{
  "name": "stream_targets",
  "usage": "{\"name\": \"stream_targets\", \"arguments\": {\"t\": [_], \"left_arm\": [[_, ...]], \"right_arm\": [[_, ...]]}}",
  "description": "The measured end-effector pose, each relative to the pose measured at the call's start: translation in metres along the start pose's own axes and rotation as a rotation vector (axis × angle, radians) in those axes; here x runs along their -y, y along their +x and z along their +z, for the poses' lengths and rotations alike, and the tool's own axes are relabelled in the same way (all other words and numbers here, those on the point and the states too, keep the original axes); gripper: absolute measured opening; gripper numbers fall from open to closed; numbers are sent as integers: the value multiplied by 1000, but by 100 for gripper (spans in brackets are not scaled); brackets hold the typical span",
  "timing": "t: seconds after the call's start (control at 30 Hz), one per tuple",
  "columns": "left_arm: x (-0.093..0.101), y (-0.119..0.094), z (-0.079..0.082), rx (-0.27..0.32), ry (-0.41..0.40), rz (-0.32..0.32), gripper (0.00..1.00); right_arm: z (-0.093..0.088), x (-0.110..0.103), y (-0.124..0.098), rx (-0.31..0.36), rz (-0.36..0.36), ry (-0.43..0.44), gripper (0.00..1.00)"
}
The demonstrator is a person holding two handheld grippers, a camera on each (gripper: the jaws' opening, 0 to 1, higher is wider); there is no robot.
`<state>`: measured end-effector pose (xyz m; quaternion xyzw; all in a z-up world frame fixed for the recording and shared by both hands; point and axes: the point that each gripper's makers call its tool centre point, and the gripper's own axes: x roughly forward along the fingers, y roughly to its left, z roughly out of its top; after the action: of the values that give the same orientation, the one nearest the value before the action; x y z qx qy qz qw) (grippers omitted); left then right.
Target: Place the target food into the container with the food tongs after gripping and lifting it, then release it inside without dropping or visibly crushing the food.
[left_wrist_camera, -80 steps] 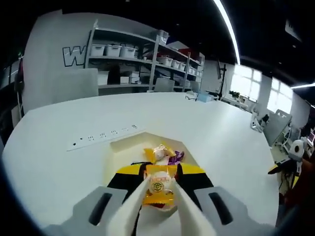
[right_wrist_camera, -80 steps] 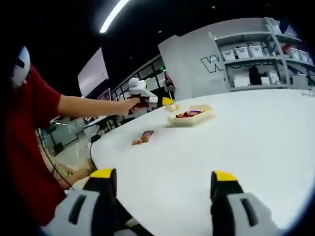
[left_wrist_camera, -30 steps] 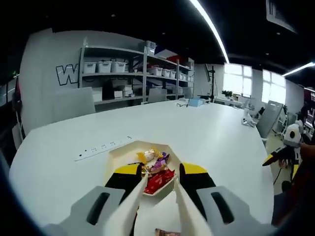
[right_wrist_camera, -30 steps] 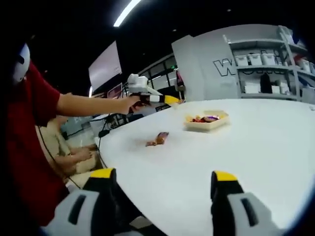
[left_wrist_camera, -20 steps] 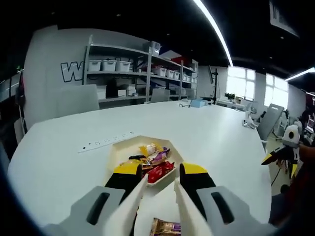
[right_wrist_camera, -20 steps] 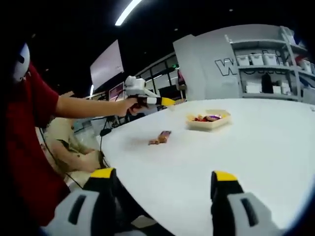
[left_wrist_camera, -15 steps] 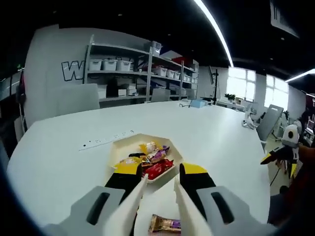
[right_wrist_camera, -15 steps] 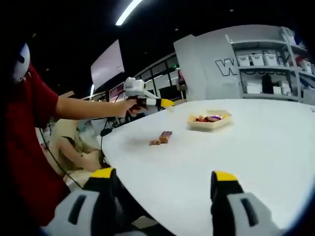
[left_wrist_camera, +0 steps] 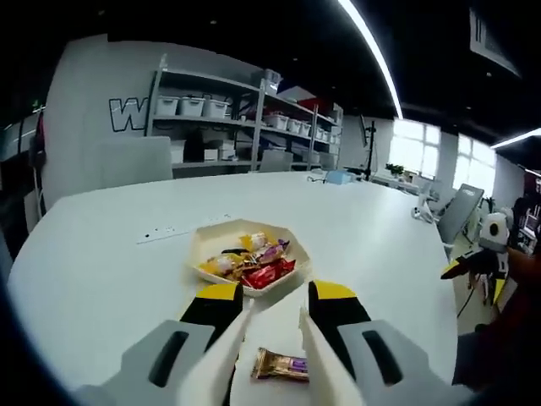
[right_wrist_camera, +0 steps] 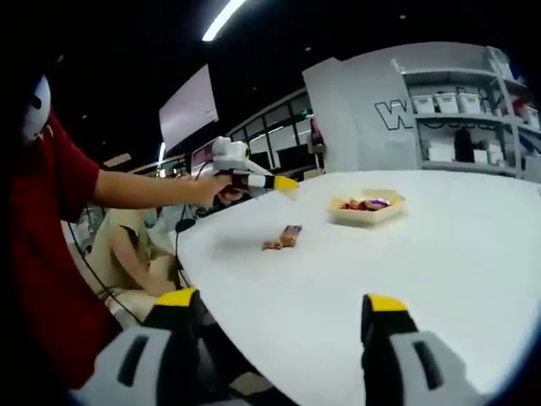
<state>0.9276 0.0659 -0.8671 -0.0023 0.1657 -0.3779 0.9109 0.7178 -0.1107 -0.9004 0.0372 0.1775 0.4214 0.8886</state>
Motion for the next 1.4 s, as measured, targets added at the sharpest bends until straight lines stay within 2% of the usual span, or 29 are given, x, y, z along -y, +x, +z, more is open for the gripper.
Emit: {"name": "stream_targets", "arguments": {"t": [0.23,0.37,0.7,0.97,1.1,1.17,1.2,1.27,1.33,1.4], "left_arm": [[5,0,-27,-42,4,-11,28],[7,-1,-42,-67,-29,-7,28],[6,-20,-61,-84,-58,19,28],[19,-33,-75,-106,-67,12,29],[30,-32,-72,-98,-73,-6,28],[36,-30,-69,-95,-31,-20,28],[36,-29,-68,-99,15,-27,28],[40,-29,-67,-109,42,-38,28],[37,-26,-63,-118,97,-43,29],[33,-23,-60,-117,113,-41,29]], "right_arm": [[-1,-4,1,-10,10,-6,75],[-3,-8,3,-14,16,-7,75],[-4,-13,6,-26,34,-27,74],[-8,-20,10,-49,54,-45,74],[-8,-21,11,-49,57,-47,73],[-9,-20,11,-54,55,-51,73],[-10,-20,11,-58,53,-53,73],[-12,-20,10,-61,51,-52,73],[-13,-20,10,-60,49,-48,73],[-14,-18,9,-62,43,-48,73]]}}
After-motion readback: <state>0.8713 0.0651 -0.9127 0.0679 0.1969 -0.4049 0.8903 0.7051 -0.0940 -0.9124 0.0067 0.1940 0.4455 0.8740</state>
